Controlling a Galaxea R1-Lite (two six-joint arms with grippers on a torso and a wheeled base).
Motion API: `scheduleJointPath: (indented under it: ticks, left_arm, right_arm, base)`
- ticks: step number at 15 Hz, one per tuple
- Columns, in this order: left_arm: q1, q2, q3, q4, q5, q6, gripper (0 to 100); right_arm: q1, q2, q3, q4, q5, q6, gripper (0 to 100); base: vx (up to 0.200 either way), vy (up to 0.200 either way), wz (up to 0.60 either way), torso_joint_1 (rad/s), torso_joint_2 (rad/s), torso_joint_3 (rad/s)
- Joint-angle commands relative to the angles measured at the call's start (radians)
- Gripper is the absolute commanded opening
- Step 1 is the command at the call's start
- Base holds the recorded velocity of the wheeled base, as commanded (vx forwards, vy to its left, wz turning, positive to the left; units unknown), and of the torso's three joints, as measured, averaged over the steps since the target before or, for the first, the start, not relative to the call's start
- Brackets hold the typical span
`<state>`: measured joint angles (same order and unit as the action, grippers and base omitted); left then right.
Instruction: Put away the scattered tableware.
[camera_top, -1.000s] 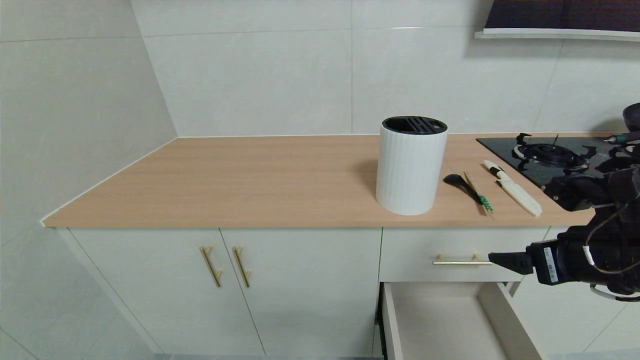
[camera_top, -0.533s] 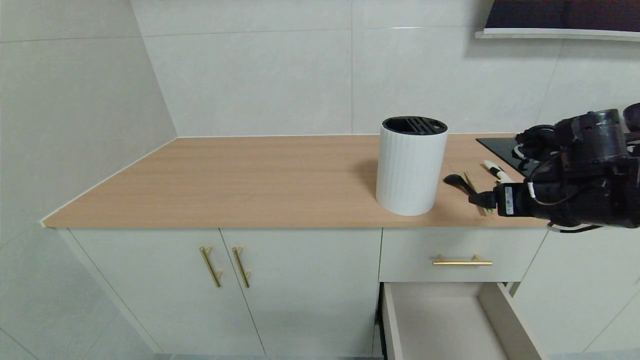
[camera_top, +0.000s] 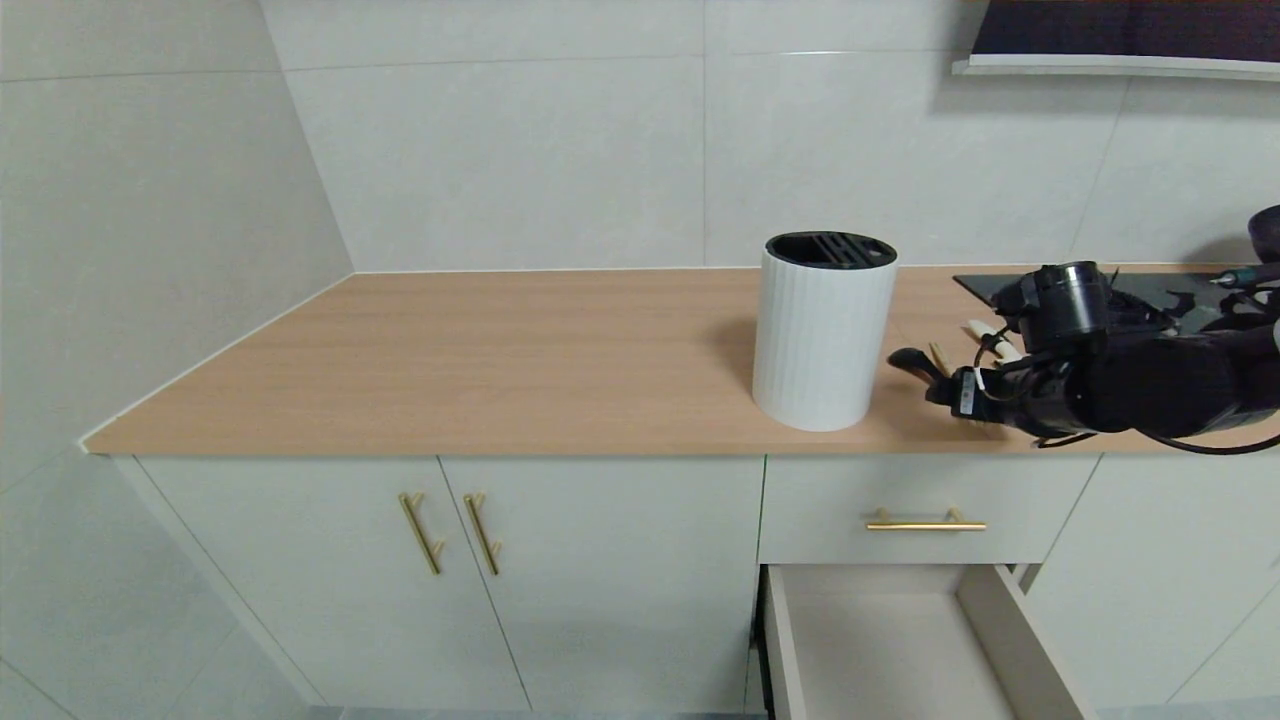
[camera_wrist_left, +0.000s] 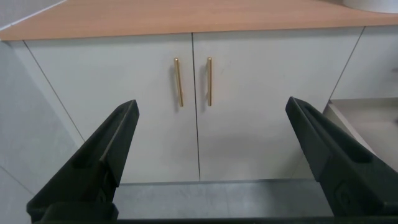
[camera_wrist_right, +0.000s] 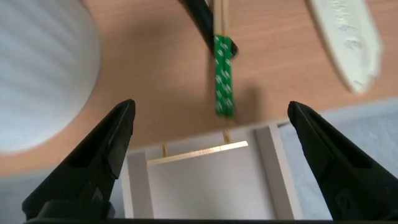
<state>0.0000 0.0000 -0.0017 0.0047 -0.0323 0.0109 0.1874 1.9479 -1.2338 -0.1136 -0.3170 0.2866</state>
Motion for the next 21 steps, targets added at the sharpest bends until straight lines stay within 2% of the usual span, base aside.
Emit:
scheduleJointPath:
  ticks: [1,7,8,17,21]
  left_arm:
    - [0.0,0.002,0.0,0.0,0.0,0.0,100]
    - [0.0,0.002,0.0,0.0,0.0,0.0,100]
    - [0.0,0.002,0.0,0.0,0.0,0.0,100]
    - [0.0,0.002,0.0,0.0,0.0,0.0,100]
    - [0.0,0.0,0.0,0.0,0.0,0.0,100]
  right_arm:
    - [-0.016,0.048,-0.004,-0.014,-0.001,-0.001,100]
    - [-0.028,0.069,-0.006,-0.047,-0.001,-0.003,100]
    - [-0.028,0.072,-0.006,-0.047,-0.001,-0.003,0]
    - [-0.028,0.017,0.002,-0.043,-0.001,-0.001,0]
    - [-0.019,-0.156,0.063,-0.043,0.01,0.008,0]
  base:
    - [0.0,0.0,0.0,0.0,0.0,0.0]
    - [0.0,0.0,0.0,0.0,0.0,0.0]
    - [0.0,0.0,0.0,0.0,0.0,0.0]
    - [0.0,0.0,0.0,0.0,0.0,0.0]
    - [0.0,0.0,0.0,0.0,0.0,0.0]
